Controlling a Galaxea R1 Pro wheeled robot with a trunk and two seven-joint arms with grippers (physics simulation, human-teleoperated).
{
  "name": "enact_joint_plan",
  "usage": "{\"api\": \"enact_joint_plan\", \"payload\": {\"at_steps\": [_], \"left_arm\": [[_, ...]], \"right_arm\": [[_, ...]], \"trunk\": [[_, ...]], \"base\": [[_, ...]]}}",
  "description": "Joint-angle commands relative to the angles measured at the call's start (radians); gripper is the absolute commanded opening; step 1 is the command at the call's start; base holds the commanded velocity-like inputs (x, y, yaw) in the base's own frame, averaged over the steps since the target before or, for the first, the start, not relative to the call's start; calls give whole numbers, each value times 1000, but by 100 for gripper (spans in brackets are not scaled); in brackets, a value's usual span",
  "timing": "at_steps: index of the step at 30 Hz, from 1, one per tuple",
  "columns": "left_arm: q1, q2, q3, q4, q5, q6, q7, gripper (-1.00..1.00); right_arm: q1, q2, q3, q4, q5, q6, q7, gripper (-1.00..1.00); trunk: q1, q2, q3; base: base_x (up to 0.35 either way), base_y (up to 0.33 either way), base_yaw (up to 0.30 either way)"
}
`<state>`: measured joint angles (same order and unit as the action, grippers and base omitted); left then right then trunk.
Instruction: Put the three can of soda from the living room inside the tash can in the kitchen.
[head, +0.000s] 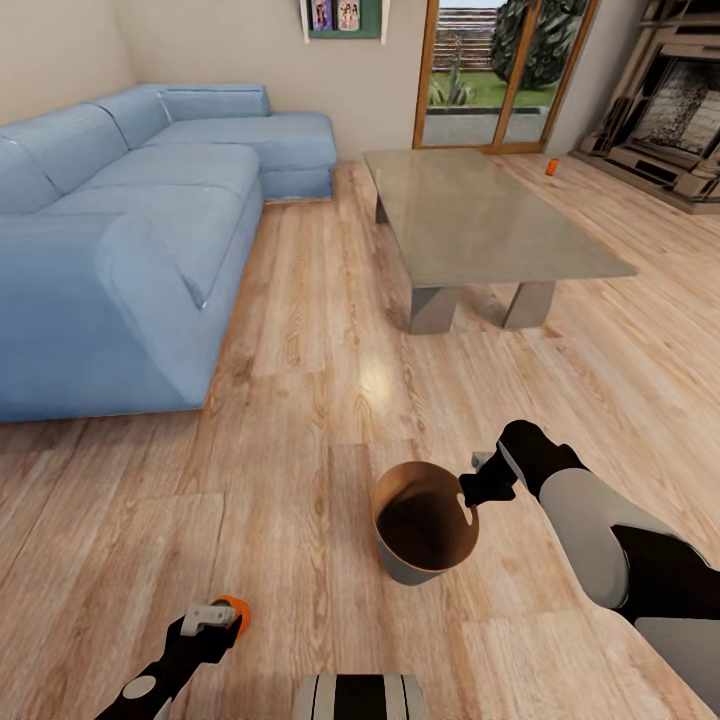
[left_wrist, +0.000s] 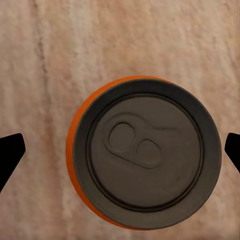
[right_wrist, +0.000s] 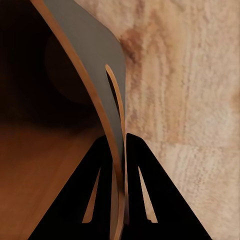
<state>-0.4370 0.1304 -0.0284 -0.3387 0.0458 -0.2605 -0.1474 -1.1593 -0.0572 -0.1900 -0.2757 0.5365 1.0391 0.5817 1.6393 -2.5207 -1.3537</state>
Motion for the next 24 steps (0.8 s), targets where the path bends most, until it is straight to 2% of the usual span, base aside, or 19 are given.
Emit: {"api": "enact_joint_plan", "payload": {"at_steps": [1, 5, 6, 18, 24], "left_arm": [[0, 0, 0, 0, 0, 0, 0, 100], [0, 0, -1, -2, 0, -2, 0, 100], [0, 0, -2, -3, 0, -3, -1, -100], [0, 0, -2, 2, -4, -2, -1, -100], [-1, 0, -2, 4, -7, 2, -1, -100]], "right_arm": [[1, 0, -8, 2, -27, 8, 7, -100], [1, 0, -8, 2, -27, 8, 7, -100], [1, 0, -8, 2, -27, 8, 7, -100], [3, 0, -8, 1, -27, 8, 7, -100], [3, 1, -8, 1, -27, 8, 7, -100]], "trunk": [[0, 0, 0], [0, 0, 0], [0, 0, 0], [0, 0, 0], [-2, 2, 23]], "base": [[0, 0, 0], [0, 0, 0], [0, 0, 0], [0, 0, 0], [0, 0, 0]]}}
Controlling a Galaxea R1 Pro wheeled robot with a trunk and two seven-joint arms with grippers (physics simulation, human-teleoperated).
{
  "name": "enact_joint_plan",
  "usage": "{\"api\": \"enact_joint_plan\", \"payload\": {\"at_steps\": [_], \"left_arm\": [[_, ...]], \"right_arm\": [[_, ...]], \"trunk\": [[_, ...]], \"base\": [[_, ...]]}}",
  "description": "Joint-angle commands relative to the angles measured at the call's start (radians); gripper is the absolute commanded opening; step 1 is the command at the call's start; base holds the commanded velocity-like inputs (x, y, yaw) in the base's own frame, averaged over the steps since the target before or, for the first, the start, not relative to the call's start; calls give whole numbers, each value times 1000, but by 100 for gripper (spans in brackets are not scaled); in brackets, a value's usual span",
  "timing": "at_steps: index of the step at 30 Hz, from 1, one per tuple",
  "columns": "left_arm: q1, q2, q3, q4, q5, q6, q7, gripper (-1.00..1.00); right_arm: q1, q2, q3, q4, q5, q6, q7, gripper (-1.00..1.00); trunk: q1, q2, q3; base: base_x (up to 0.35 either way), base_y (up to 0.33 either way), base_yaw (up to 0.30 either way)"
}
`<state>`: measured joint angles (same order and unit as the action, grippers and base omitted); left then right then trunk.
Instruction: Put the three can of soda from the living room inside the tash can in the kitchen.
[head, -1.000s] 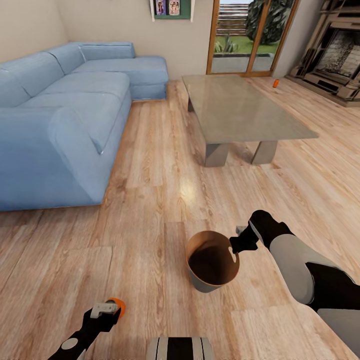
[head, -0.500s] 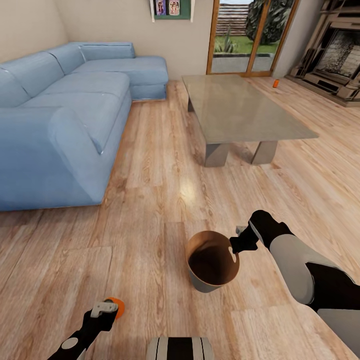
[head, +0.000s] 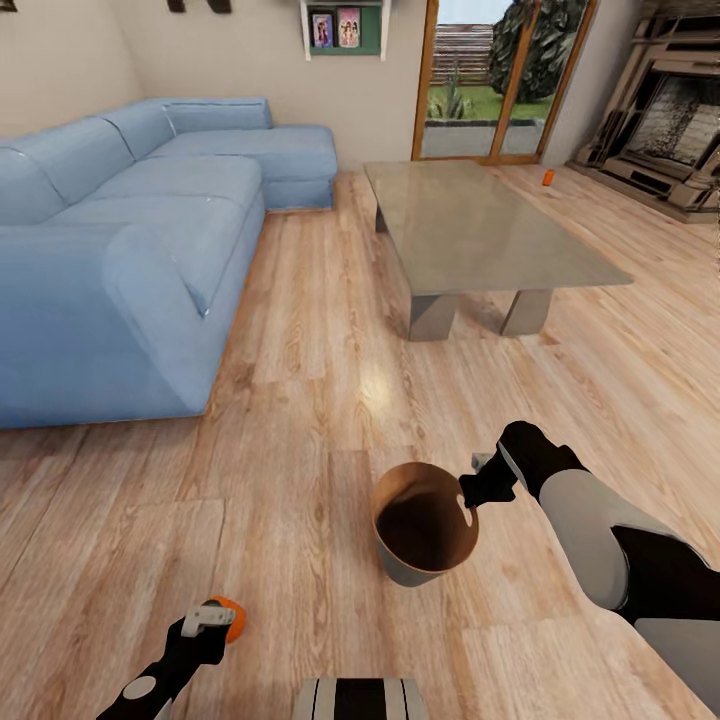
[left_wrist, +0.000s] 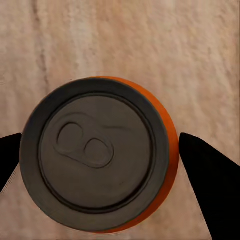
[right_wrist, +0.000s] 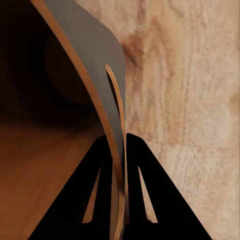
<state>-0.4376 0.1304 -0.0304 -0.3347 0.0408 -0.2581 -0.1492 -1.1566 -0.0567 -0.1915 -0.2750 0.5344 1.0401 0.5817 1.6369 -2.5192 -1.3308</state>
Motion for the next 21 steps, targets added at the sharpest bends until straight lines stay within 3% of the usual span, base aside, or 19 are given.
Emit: {"api": "enact_joint_plan", "payload": {"at_steps": [1, 21], "left_arm": [[0, 0, 0, 0, -2, 0, 0, -100], [0, 1, 0, -10, 3, 6, -4, -100]], "right_arm": [[0, 0, -6, 0, -25, 7, 7, -100], [2, 0, -8, 3, -25, 7, 7, -100]], "trunk": [[0, 0, 4], [-9, 5, 81]], "base": [[0, 0, 0], [0, 0, 0]]}}
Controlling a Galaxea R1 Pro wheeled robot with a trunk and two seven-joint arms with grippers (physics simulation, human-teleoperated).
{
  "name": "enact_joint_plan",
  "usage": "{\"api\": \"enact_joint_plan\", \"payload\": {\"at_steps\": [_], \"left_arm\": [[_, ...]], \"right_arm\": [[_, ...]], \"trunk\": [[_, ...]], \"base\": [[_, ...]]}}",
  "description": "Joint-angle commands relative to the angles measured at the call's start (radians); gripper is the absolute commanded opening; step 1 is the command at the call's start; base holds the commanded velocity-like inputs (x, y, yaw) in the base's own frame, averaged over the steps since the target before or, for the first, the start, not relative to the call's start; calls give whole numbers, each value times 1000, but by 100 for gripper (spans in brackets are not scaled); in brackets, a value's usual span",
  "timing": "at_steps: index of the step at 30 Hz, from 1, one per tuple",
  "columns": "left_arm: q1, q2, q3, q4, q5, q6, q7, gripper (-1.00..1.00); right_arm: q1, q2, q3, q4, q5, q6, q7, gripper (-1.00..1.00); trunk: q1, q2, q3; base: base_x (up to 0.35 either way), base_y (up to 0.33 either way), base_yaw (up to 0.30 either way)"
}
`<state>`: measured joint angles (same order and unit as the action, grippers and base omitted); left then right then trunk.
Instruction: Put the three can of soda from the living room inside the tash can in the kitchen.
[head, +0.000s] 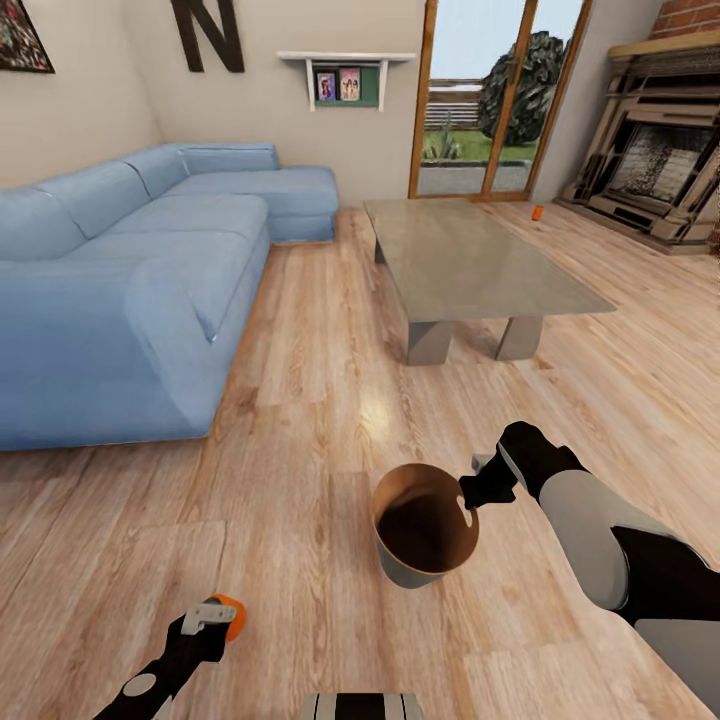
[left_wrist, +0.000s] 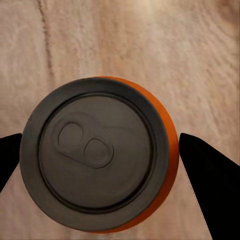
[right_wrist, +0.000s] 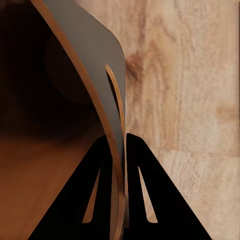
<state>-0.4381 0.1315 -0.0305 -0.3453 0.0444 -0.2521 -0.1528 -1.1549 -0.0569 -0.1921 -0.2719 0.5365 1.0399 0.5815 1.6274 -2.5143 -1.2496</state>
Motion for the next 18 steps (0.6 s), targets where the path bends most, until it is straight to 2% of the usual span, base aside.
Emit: {"api": "enact_joint_plan", "payload": {"at_steps": [1, 4, 5, 6, 8, 9, 10, 11, 12, 13, 14, 15, 16, 17, 18], "left_arm": [[0, 2, 0, -2, 2, 1, -5, -100], [0, 6, 1, -25, 7, 21, -36, -100], [0, 8, 3, -57, 9, 55, -55, -100], [0, 11, 6, -142, 11, 135, -87, -100], [1, 13, 8, -220, 12, 202, -119, -100], [1, 17, 11, -357, 13, 322, -180, -100], [1, 28, 14, -452, 14, 410, -219, -100], [1, 36, 15, -499, 14, 454, -235, -100], [1, 56, 22, -593, 19, 539, -264, -100], [1, 76, 43, -682, 34, 623, -293, -100], [1, 85, 58, -724, 45, 666, -308, -100], [0, 105, 86, -804, 64, 752, -339, -100], [-1, 116, 98, -843, 72, 796, -354, -100], [-21, 165, 127, -983, 90, 959, -410, -100], [-59, 181, 135, -1036, 95, 1040, -446, -100]], "right_arm": [[0, 0, -7, 0, -27, 7, 8, -100], [1, 0, -7, 1, -27, 7, 8, -100], [1, 0, -7, 2, -27, 7, 8, -100], [1, 1, -7, 3, -28, 7, 8, -100], [1, 1, -6, 4, -28, 7, 9, -100], [1, 1, -6, 5, -28, 7, 9, -100], [1, 1, -6, 5, -29, 7, 9, -100], [1, 1, -6, 6, -28, 7, 9, -100], [1, 1, -3, 6, -28, 7, 9, -100], [1, 2, 6, 6, -28, 7, 9, -100], [1, 2, 12, 6, -28, 7, 9, -100], [1, 2, 25, 6, -27, 7, 9, -100], [1, 3, 31, 6, -28, 7, 9, -100], [1, 6, 47, 6, -27, 7, 9, -100], [1, 9, 52, 6, -27, 7, 9, -100]], "trunk": [[0, 0, 4], [-2, 1, 16], [-2, 1, 19], [-3, 1, 23], [-4, 2, 31], [-4, 2, 35], [-4, 2, 39], [-5, 3, 43], [-5, 3, 47], [-6, 3, 50], [-6, 3, 54], [-7, 4, 58], [-7, 4, 62], [-8, 4, 66], [-8, 4, 70]], "base": [[0, 0, 0], [0, 0, 0], [0, 0, 0], [0, 0, 0], [0, 0, 0], [0, 0, 0], [0, 0, 0], [0, 0, 0], [0, 0, 0], [0, 0, 0], [0, 0, 0], [0, 0, 0], [0, 0, 0], [0, 0, 0], [0, 0, 0]]}}
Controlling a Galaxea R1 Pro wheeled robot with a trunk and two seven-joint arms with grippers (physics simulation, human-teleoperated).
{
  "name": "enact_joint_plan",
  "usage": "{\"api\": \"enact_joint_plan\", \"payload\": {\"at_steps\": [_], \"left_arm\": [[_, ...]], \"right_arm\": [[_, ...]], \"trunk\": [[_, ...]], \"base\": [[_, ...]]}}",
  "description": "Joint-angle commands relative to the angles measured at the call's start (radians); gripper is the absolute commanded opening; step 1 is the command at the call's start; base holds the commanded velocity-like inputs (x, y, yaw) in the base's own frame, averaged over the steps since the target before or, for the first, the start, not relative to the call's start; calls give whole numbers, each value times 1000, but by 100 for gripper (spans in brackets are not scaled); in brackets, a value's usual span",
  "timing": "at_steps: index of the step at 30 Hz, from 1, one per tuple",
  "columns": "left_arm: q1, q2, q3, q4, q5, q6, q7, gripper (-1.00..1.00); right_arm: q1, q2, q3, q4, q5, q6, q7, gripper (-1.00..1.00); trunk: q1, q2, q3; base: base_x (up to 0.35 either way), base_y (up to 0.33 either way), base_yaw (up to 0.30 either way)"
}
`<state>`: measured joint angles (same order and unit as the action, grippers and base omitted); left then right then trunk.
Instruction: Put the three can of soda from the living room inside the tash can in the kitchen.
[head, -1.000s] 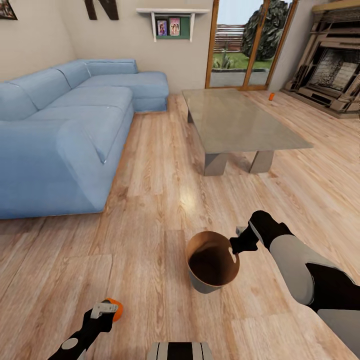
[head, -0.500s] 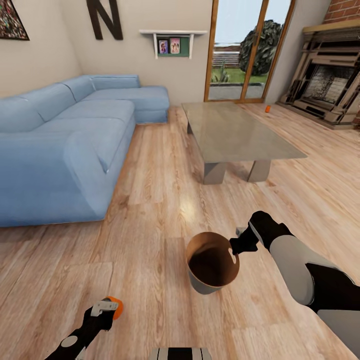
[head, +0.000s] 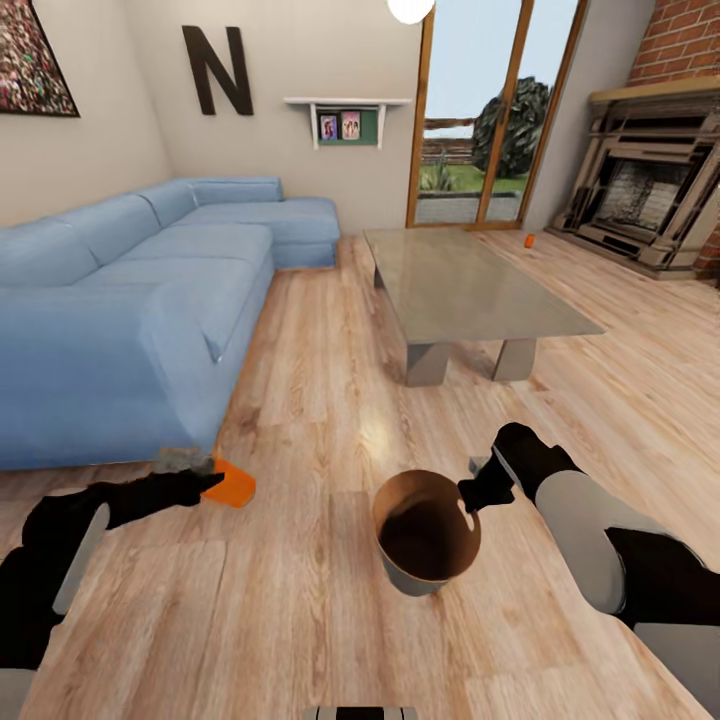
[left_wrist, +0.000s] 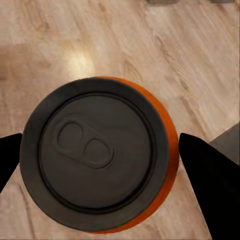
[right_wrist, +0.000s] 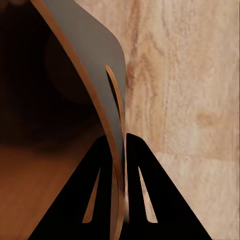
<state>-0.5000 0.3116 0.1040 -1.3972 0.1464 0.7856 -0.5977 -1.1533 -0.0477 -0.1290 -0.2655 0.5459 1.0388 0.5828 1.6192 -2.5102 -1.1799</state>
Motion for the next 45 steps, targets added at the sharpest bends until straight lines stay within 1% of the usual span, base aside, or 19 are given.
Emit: {"api": "enact_joint_plan", "payload": {"at_steps": [1, 2, 4, 5, 6, 10, 12, 13, 18, 22, 24, 28, 30, 32, 34, 37, 39, 42, 45], "left_arm": [[-20, 6, 2, -5, -4, 40, -21, -100], [-46, 11, 4, -21, -3, 76, -41, -100], [-161, 26, 8, -56, 0, 194, -120, -100], [-191, 29, 7, -60, 0, 215, -139, -100], [-253, 35, 6, -63, -2, 246, -176, -100], [-424, 41, -2, -11, -4, 262, -308, -100], [-472, 37, -35, 28, -4, 262, -363, -100], [-480, 36, -55, 39, -4, 262, -377, -100], [-510, 18, -216, 92, -5, 262, -457, -100], [-512, -5, -291, 99, -10, 262, -462, -100], [-512, -11, -347, 102, -11, 262, -463, -100], [-511, -25, -386, 103, -11, 262, -464, -100], [-510, -47, -412, 104, -12, 262, -461, -100], [-509, -70, -460, 105, -13, 262, -457, -100], [-508, -85, -513, 107, -14, 262, -435, -100], [-506, -96, -540, 113, -13, 262, -411, -100], [-504, -122, -573, 123, -13, 262, -398, -100], [-501, -140, -637, 128, -14, 262, -355, -100], [-499, -147, -660, 142, -13, 262, -305, -100]], "right_arm": [[0, 2, -10, 0, -36, 8, 8, -100], [0, 4, -8, 0, -35, 8, 8, -100], [0, 7, -1, 2, -35, 8, 6, -100], [0, 8, 3, 2, -35, 8, 6, -100], [0, 10, 13, 3, -36, 8, 5, -100], [0, 21, 38, 4, -36, 8, 3, -100], [0, 36, 42, 4, -35, 8, 2, -100], [0, 40, 43, 4, -35, 8, 2, -100], [0, 81, 46, 0, -34, 8, 0, -100], [-1, 102, 46, -4, -34, 8, 0, -100], [-2, 111, 46, -5, -34, 8, 0, -100], [-2, 129, 46, -7, -34, 8, -1, -100], [-2, 139, 46, -7, -34, 8, -1, -100], [-2, 146, 46, -7, -34, 8, -1, -100], [-2, 152, 46, -7, -34, 8, -1, -100], [-2, 156, 46, -7, -34, 8, -1, -100], [-3, 165, 46, -8, -34, 8, -2, -100], [-4, 172, 49, -9, -34, 8, -4, -100], [-5, 177, 50, -9, -34, 8, -4, -100]], "trunk": [[0, 0, 4], [-1, 1, 8], [-2, 1, 15], [-2, 1, 19], [-3, 2, 23], [-4, 2, 39], [-5, 3, 46], [-6, 3, 50], [-8, 4, 70], [-10, 5, 85], [-11, 6, 93], [-12, 7, 108], [-13, 7, 116], [-14, 8, 124], [-15, 8, 131], [-16, 9, 143], [-17, 9, 151], [-18, 9, 155], [-18, 9, 155]], "base": [[0, 0, 0], [0, 0, 0], [0, 0, 0], [0, 0, 0], [0, 0, 0], [0, 0, 0], [0, 0, 0], [0, 0, 0], [0, 0, 0], [0, 0, 0], [0, 0, 0], [0, 0, 0], [0, 0, 0], [0, 0, 0], [0, 0, 0], [0, 0, 0], [0, 0, 0], [0, 0, 0], [0, 0, 0]]}}
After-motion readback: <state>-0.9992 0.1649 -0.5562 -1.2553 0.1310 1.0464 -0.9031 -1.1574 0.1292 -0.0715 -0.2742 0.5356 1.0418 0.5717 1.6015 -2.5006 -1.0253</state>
